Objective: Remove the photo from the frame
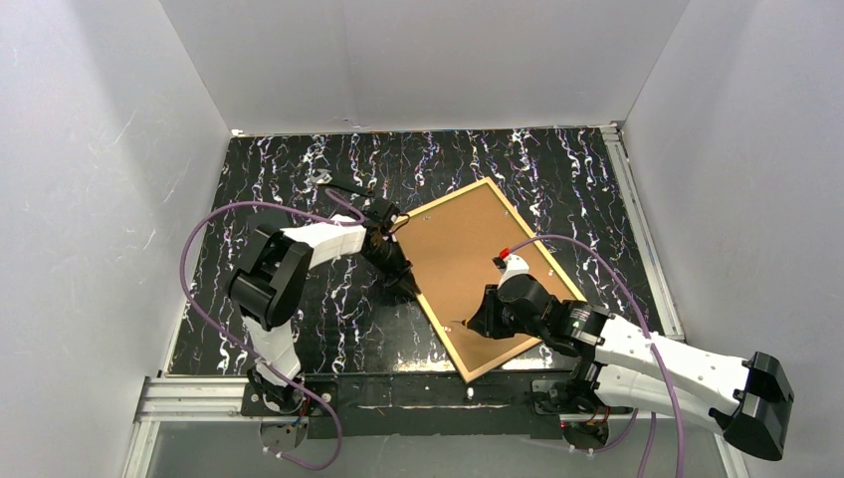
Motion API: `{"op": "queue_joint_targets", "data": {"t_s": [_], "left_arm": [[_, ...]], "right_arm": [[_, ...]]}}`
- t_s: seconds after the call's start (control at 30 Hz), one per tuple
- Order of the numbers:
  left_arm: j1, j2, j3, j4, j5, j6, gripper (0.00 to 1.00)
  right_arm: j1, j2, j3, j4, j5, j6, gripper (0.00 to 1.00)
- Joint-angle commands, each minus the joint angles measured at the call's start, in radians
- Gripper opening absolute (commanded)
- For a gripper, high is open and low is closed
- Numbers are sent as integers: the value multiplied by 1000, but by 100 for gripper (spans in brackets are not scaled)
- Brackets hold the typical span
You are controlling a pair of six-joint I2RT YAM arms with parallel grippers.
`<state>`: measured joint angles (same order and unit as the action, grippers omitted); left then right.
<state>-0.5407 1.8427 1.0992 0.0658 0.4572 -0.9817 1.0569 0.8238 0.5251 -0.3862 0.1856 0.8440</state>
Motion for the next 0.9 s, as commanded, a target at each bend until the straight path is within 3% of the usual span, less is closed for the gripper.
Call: {"op": "queue_joint_targets", "data": {"t_s": [0.0, 0.3, 0.57, 0.87], "left_arm": [[15, 85, 122, -267, -63, 154, 0], [53, 236, 385, -525, -47, 411, 0], [59, 239, 346, -456, -21, 375, 0], [59, 236, 260, -379, 26, 289, 0]], "right_arm": [[56, 36, 22, -4, 63, 19, 1], [113, 176, 115, -20, 111, 8, 1], [153, 337, 207, -20, 138, 5, 1], [161, 387, 264, -48, 333, 57, 1]]}}
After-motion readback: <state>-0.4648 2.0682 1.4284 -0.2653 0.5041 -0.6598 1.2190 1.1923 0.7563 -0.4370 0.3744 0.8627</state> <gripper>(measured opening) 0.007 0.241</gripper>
